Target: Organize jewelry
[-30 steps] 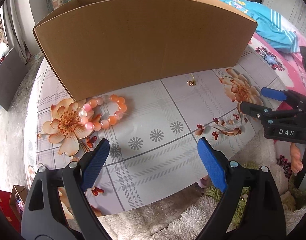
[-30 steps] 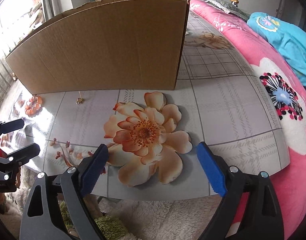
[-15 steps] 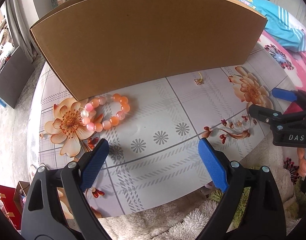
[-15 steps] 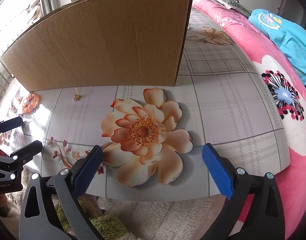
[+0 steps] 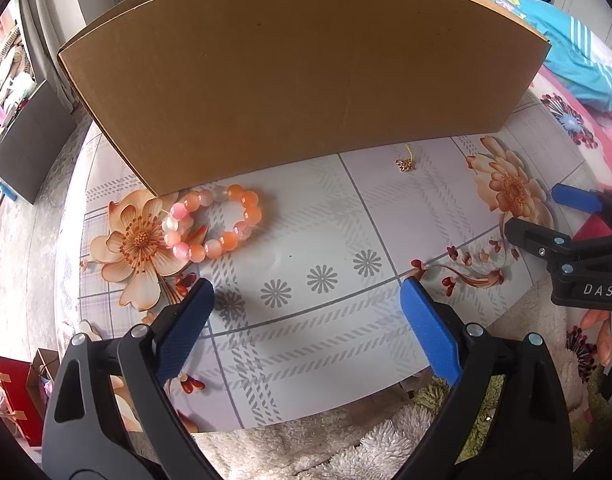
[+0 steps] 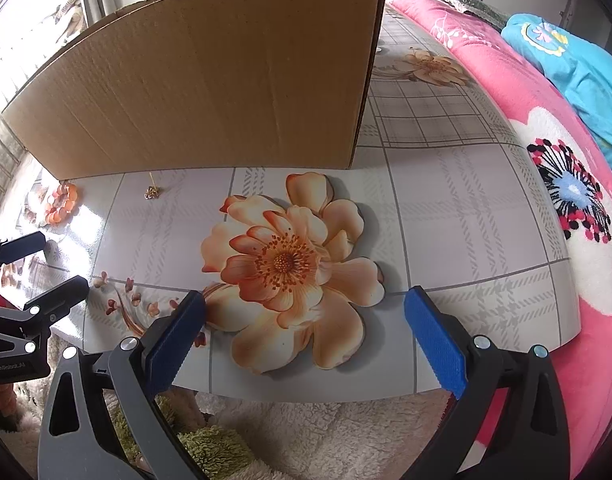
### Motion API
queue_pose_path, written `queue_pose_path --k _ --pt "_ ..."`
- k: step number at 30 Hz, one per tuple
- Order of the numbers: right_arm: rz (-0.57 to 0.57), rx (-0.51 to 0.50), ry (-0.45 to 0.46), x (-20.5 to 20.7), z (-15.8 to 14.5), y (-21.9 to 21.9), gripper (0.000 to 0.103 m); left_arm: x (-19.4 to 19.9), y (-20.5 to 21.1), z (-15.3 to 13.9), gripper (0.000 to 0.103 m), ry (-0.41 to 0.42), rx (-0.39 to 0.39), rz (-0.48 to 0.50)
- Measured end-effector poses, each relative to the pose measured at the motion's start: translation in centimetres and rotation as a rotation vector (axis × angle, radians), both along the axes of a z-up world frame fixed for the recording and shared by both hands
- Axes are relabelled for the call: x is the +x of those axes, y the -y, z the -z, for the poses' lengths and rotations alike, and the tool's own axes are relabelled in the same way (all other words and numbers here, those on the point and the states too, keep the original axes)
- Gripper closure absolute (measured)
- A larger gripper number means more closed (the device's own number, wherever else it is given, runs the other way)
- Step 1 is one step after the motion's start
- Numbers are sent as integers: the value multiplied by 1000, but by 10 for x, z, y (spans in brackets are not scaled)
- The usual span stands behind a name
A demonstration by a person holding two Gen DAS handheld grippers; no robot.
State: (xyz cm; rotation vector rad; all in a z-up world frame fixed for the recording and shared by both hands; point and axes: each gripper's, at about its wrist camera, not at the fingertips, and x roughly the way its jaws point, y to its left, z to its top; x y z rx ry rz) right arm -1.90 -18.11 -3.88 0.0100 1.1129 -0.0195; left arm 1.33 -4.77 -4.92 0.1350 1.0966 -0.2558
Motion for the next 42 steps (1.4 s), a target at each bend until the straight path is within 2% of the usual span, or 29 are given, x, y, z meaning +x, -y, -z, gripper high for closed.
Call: queue_pose_path --k 24,29,34,36,42 --pt "-1 -7 20 -5 -5 -1 6 13 6 4 8 -14 10 -25" --pt "17 93 65 -4 -16 1 6 12 6 5 8 -8 11 -26" --pt "-10 124 135 -6 -30 -8 6 5 1 4 8 13 5 -5" --pt "-18 129 148 -6 -32 -12 6 2 -6 1 8 38 -4 10" --pt "-47 167 177 -6 -37 -19 6 -16 -36 -24 8 217 -103 36"
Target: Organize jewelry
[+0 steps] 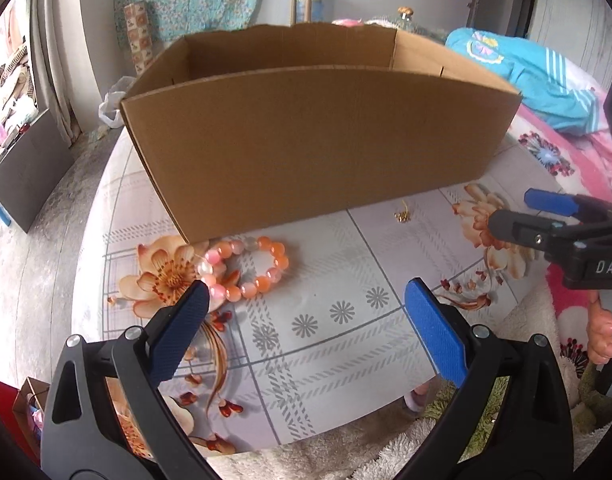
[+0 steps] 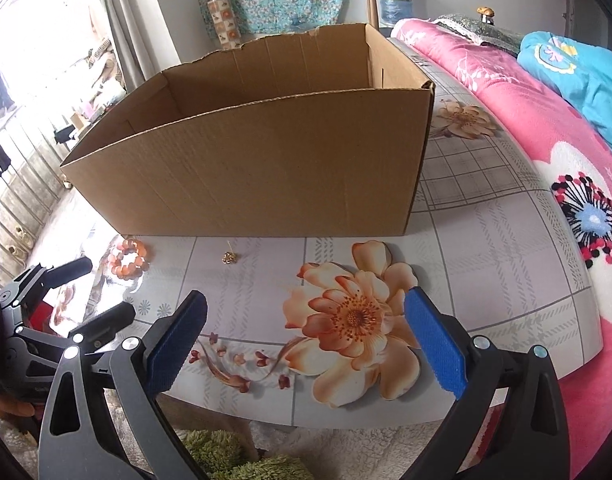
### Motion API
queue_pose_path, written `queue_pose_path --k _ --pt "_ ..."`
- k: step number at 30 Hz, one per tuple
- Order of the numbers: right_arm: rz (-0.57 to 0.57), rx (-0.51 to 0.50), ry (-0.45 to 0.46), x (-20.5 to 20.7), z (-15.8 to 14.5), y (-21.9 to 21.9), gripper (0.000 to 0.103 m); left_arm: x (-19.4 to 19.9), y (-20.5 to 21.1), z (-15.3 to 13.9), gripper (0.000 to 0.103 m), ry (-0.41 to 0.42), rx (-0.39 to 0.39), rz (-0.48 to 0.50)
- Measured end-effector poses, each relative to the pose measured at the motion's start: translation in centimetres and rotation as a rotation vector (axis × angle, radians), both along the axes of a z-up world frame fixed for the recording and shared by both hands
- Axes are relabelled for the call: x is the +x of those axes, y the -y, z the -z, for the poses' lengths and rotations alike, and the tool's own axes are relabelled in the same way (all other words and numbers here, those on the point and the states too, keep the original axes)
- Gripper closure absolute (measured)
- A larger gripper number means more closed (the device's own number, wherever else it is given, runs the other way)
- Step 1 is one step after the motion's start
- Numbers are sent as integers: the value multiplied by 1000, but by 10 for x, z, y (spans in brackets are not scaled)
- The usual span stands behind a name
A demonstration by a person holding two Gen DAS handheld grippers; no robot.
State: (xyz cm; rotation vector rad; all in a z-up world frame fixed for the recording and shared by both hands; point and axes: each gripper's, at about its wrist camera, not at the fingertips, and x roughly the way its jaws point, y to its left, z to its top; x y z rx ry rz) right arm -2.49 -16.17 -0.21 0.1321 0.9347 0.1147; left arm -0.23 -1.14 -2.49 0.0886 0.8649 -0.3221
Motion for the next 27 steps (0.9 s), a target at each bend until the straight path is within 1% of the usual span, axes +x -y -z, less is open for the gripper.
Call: queue_pose_path --k 1,3,4,5,6,7,8,9,11,12,14,16,18,20,21,23,27 --pt "-6 2 5 0 -1 -2 7 0 -4 -2 9 13 -8 5" --pt "-15 7 16 -3 -3 -8 10 1 -8 -5 16 35 -10 21" --pt "-21 10 20 -3 -4 -11 11 2 -9 -5 26 40 2 30" --pt "-26 13 24 -4 -4 -12 11 5 -8 -4 32 40 15 39" --pt "-31 14 28 -5 -5 -15 13 9 -7 -3 35 34 27 50" --pt "-36 16 31 -5 -5 -17 14 11 -5 0 42 27 34 62" --pt "-40 18 33 -4 -6 -16 14 13 -4 2 46 20 40 74" --pt "-42 19 36 -3 -6 -16 15 15 -3 4 47 12 51 84" --pt "-48 24 39 -1 -7 -17 17 23 5 12 56 -4 85 90" --pt "-49 25 40 -1 -7 -18 18 26 5 15 58 -17 99 91" --pt "-54 28 42 0 -7 -19 20 29 4 21 67 -40 121 78" --pt "-59 27 46 0 -7 -20 23 33 0 23 70 -52 99 69" --pt "-68 31 50 2 -7 -22 26 35 -3 22 77 -57 83 74" --pt "-78 37 52 4 -7 -24 28 33 -3 22 91 -51 86 77" --pt "-83 37 52 5 -6 -25 31 33 -4 22 94 -51 82 80" --pt "-95 39 49 8 -5 -29 35 33 -5 22 95 -49 76 82" --pt "-115 41 50 16 -2 -38 48 30 -5 23 95 -75 18 98"
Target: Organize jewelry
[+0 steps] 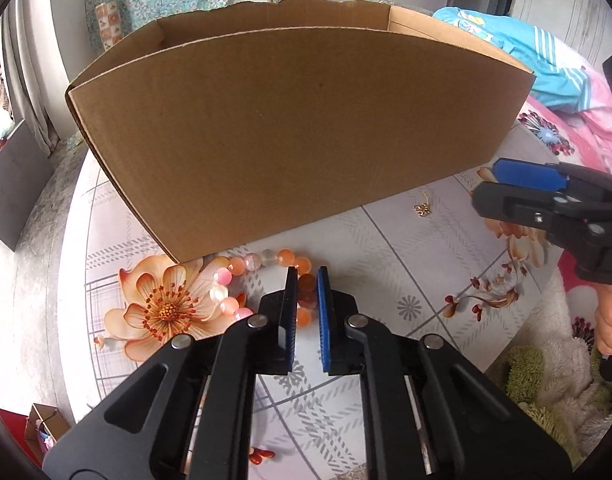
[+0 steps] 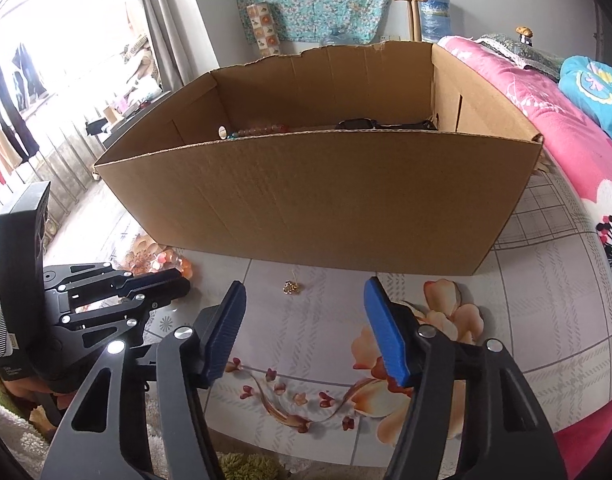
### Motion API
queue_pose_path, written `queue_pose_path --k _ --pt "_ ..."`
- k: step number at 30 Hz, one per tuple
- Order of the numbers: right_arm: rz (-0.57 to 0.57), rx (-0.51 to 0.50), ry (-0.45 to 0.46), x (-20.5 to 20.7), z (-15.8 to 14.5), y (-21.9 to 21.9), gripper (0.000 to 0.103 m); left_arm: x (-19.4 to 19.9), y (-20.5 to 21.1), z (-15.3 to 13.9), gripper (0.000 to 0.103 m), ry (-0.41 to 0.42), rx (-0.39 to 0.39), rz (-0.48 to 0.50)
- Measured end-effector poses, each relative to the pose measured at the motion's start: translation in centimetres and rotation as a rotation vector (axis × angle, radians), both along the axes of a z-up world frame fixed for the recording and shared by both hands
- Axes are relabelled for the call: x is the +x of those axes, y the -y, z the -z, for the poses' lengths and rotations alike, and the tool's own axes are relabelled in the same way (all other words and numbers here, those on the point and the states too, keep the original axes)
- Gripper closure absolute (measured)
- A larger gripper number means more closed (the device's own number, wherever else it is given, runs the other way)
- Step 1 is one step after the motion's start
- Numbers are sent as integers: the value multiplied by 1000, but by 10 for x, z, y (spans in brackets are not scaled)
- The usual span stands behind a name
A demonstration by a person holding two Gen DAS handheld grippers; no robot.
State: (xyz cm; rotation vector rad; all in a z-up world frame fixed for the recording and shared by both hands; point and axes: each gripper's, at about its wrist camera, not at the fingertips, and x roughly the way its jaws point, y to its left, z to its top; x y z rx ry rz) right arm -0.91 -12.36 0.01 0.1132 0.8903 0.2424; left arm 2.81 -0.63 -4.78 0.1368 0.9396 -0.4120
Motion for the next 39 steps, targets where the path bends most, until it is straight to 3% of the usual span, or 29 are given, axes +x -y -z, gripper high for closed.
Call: queue_pose_path --k 13,16,26,29,33,39 --pt "7 -15 -34 24 19 -15 87 -17 3 3 95 -23 -38 38" --pt "12 -22 -43 26 23 -17 92 -19 3 2 95 -23 -41 41" --pt "2 -26 -60 34 31 -19 93 -17 1 0 95 -21 -46 44" --pt "-1 -34 -57 36 32 -21 97 -17 1 0 95 -19 -47 44" --pt "-6 -2 -65 36 33 -21 100 -18 2 1 95 -14 -47 44" --pt "23 128 -44 27 21 2 102 -21 0 1 95 0 -55 44"
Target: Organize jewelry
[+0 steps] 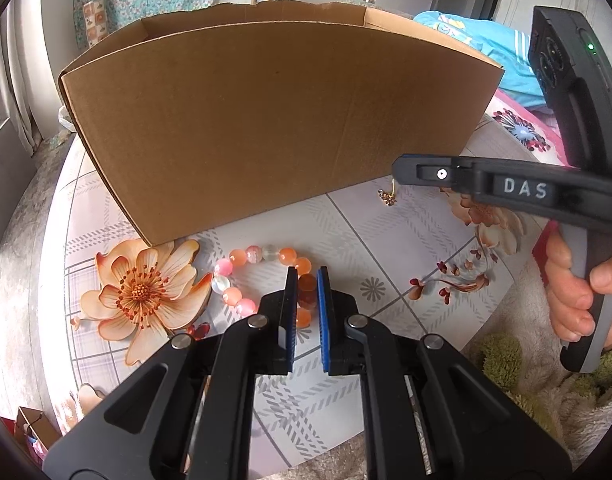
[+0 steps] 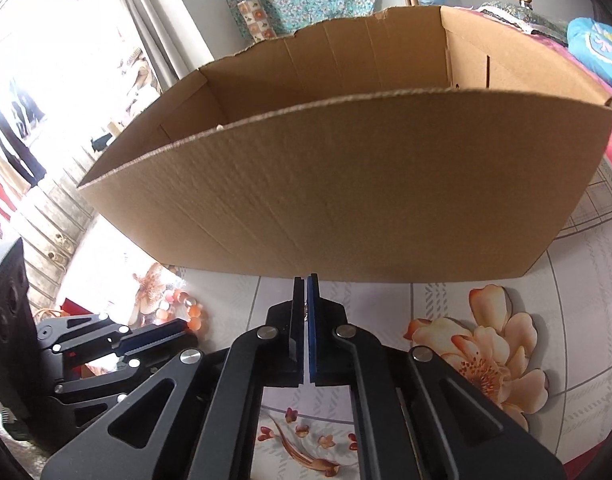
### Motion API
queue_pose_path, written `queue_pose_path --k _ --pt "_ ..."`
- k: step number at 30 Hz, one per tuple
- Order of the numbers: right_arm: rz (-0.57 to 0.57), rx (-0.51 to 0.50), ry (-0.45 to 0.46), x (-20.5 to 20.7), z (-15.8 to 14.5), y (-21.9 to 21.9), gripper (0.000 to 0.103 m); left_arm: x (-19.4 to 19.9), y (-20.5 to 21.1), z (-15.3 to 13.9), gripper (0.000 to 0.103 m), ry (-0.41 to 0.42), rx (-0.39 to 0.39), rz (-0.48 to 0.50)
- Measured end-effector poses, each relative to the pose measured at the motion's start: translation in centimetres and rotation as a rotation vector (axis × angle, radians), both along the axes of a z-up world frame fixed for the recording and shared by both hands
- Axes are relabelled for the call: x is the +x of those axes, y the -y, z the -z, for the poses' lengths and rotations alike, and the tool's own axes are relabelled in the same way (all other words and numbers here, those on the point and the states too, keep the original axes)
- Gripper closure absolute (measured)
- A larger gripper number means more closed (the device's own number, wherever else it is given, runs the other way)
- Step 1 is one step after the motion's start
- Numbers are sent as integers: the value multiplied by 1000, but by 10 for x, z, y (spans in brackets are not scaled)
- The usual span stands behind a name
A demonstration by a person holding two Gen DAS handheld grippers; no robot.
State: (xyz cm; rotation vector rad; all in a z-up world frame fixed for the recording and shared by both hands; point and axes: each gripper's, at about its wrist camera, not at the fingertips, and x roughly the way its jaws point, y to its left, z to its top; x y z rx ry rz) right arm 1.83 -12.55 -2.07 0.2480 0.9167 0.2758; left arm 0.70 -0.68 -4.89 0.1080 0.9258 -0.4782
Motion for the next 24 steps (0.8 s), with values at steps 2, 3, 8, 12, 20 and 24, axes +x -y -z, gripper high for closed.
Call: queue_pose_path --k 2,3,8,12,20,24 --pt "4 24 18 -5 -8 5 102 0 -2 0 95 1 -12 0" --pt "6 29 28 -7 -12 7 102 0 -3 1 95 1 -18 0" --pt "6 37 50 -14 -22 11 101 0 -7 3 95 6 -24 0" --pt "-7 -5 7 -9 -12 8 93 0 -7 3 95 10 -19 4" --pt "-25 -67 -30 11 12 -5 75 -2 -7 2 95 10 -21 11" --pt "-44 -133 -19 14 15 -14 99 -2 -7 2 95 10 -22 11"
